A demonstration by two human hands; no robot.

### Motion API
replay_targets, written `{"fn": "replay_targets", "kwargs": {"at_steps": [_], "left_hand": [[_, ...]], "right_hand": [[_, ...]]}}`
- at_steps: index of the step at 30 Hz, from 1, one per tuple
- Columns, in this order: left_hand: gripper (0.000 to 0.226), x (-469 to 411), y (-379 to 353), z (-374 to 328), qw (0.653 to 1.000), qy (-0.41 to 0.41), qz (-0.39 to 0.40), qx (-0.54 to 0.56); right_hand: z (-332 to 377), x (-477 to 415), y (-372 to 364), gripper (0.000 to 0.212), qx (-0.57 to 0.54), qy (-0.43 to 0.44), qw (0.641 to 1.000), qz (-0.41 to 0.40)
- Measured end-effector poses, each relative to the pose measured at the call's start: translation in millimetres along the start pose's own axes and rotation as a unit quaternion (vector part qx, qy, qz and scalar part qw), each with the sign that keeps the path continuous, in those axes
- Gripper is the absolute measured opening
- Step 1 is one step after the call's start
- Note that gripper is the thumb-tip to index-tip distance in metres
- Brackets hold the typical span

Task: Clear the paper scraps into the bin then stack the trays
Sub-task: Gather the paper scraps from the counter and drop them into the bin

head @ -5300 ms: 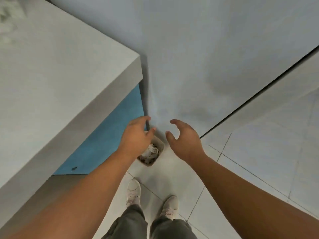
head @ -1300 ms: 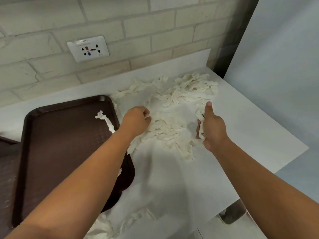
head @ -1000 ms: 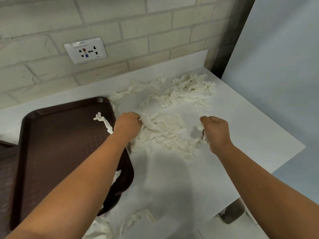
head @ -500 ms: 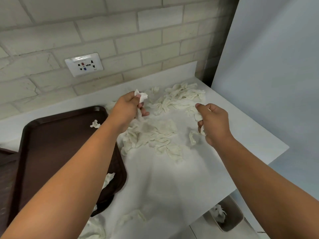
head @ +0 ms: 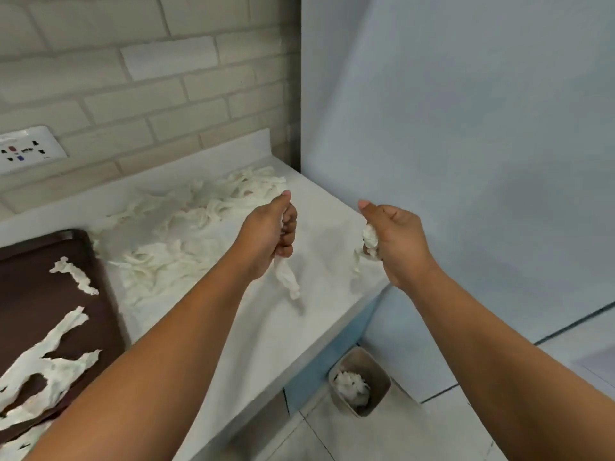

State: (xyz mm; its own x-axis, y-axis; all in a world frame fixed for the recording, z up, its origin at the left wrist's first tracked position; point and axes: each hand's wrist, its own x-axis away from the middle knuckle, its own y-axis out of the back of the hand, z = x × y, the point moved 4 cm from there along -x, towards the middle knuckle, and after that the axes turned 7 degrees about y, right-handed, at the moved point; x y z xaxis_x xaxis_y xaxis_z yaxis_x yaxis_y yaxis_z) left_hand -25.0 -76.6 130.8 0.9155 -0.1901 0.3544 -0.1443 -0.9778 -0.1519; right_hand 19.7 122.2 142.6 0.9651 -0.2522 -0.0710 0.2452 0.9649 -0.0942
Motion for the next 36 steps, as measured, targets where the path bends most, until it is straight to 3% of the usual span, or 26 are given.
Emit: {"fn": "replay_targets", "kwargs": {"at_steps": [6,9,12,13,17,22,27,36], "left_hand": [[0.043,7.5,-115.6,59.5,0.996,0.04,0.061,-0.044],[0.028,5.7,-158.3,102.7,0.992,0.038,0.094,-0.071],[0.005,3.1,-186.7,152.6,0.99,0.07,0.12,-0.029],[0.01,3.6,-193.0,168.9,0.988,0.085,0.123,-0.034],[0.03,-8.0,-199.9,236.5,0.97,0.097,0.103,-0.198],[0.04,-42.3,-187.1,321.5,0.94,0.117,0.07,-0.313],[0.016,-92.0,-157.7,413.8,0.919,0.135,0.046,-0.368],[0.006,-187.8,-139.4,570.6,0.898,0.12,-0.048,-0.42]], "right_hand": [[-17.9,39.3,115.2,0.051,0.029,-0.046,0.998,-0.036],[-45.5,55.0,160.7,0.049,0.055,-0.079,0.995,-0.037],[-95.3,68.8,199.7,0.036,0.09,-0.136,0.986,-0.037],[-110.5,76.3,207.7,0.034,0.101,-0.162,0.981,-0.024],[-174.4,105.9,233.0,0.036,0.104,-0.225,0.968,-0.03],[-249.7,112.1,246.2,0.03,0.223,-0.226,0.948,0.006],[-340.6,99.9,262.8,0.039,0.28,-0.228,0.932,0.03],[-493.9,89.2,298.3,0.014,0.249,-0.264,0.925,-0.108]]}}
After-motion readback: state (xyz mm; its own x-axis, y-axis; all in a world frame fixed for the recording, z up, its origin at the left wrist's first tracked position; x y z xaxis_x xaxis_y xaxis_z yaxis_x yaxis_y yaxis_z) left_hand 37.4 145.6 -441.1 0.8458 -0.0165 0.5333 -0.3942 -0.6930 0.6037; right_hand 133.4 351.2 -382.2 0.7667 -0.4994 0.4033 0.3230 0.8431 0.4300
